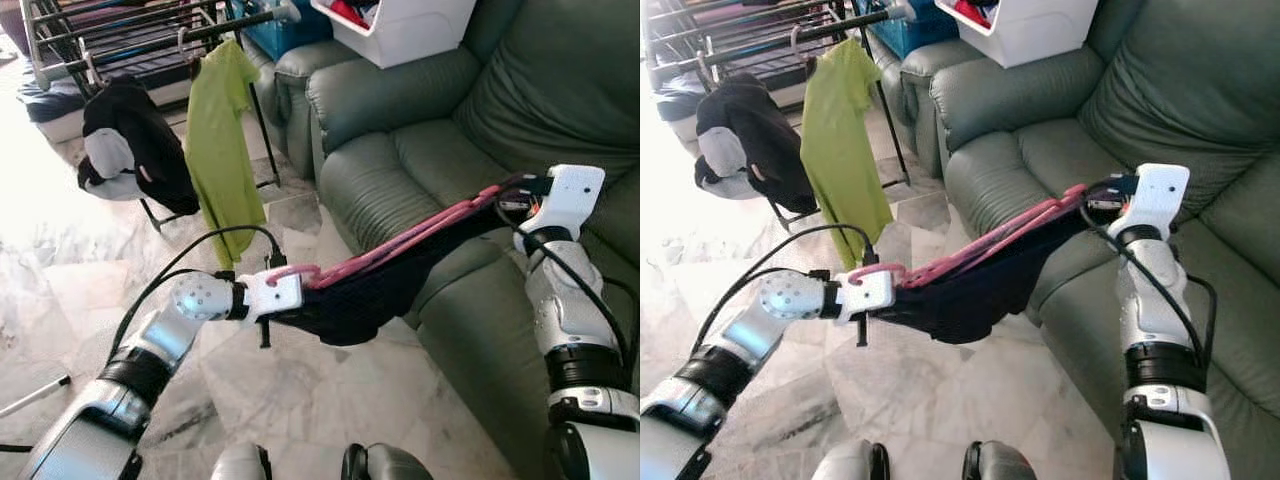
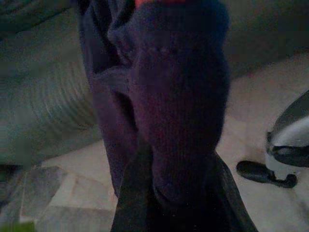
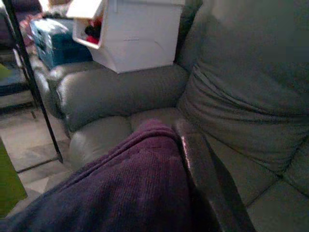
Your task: Hang hanger
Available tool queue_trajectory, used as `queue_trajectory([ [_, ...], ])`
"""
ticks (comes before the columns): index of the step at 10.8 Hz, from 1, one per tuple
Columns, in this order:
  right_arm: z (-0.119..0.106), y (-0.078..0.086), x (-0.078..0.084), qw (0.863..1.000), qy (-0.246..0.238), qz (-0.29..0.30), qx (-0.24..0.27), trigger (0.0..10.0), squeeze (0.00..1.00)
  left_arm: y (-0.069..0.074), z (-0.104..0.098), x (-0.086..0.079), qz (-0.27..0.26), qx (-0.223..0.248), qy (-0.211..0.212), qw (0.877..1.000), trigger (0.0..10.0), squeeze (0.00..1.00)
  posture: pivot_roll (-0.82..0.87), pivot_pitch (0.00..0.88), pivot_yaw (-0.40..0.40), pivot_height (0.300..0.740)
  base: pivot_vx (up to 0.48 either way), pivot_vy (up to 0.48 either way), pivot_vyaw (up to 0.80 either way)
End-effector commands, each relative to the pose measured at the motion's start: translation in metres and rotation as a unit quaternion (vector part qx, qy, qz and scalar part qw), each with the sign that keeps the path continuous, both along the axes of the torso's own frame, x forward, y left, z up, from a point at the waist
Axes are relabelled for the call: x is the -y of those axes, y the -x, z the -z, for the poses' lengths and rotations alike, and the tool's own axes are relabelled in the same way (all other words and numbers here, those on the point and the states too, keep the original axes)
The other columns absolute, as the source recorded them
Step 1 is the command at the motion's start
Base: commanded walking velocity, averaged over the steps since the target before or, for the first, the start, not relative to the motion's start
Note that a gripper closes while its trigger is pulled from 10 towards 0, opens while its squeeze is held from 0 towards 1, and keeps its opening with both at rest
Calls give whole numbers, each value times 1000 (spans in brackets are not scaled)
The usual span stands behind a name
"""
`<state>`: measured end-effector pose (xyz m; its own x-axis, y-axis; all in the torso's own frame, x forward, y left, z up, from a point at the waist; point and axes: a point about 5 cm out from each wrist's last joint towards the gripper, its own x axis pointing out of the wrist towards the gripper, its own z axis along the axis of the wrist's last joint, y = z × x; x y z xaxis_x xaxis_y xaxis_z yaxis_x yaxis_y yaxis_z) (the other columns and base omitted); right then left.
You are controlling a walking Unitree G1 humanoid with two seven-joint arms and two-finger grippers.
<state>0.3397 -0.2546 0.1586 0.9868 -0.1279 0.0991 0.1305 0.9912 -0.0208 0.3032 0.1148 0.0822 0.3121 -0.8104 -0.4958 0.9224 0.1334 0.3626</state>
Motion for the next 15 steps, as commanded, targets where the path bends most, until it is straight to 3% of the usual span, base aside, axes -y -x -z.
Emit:
queue_trajectory([
  [1, -42, 4, 14, 995, 2, 19, 96, 0, 0, 9, 26, -21, -29, -53, -60, 996, 0, 0, -72, 85, -3, 740, 0, 0, 0],
  [2, -45, 3, 7, 994, 37, -11, 98, 0, 0, 10, 26, -16, -21, -50, -49, 997, 0, 0, -77, 86, -3, 740, 0, 0, 0],
  [3, -32, 3, -2, 993, 89, -51, 61, 0, 0, 3, 20, -9, -44, -51, -14, 998, 0, 0, -77, 86, -4, 740, 0, 0, 0],
  [4, -29, 5, -3, 994, 79, -47, 60, 0, 0, -1, 21, -11, -48, -41, -36, 997, 0, 0, -74, 87, -7, 740, 0, 0, 0],
  [7, -42, 3, -20, 986, 120, -72, 86, 0, 0, -1, 36, -15, -74, -72, -101, 989, 0, 0, -80, 85, -3, 740, 0, 0, 0],
  [8, -46, 2, -18, 986, 121, -65, 92, 0, 0, -1, 41, -18, -89, -80, -117, 986, 0, 0, -80, 85, -3, 740, 0, 0, 0],
  [9, -50, 2, -13, 986, 122, -54, 98, 0, 0, -6, 45, -23, -142, -75, -119, 980, 0, 0, -82, 84, -4, 740, 0, 0, 0],
  [11, -47, 4, -6, 986, 134, -41, 89, 0, 0, -16, 41, -32, -211, -51, -103, 971, 0, 0, -82, 84, -4, 740, 0, 0, 0],
  [13, -43, 8, 5, 985, 152, -9, 82, 0, 0, -17, 41, -50, -230, -47, -121, 965, 0, 0, -80, 83, -3, 740, 0, 0, 0],
  [15, -36, 12, 23, 984, 164, 37, 59, 0, 0, -20, 36, -64, -262, -48, -97, 959, 0, 0, -83, 84, -4, 740, 0, 0, 0],
])
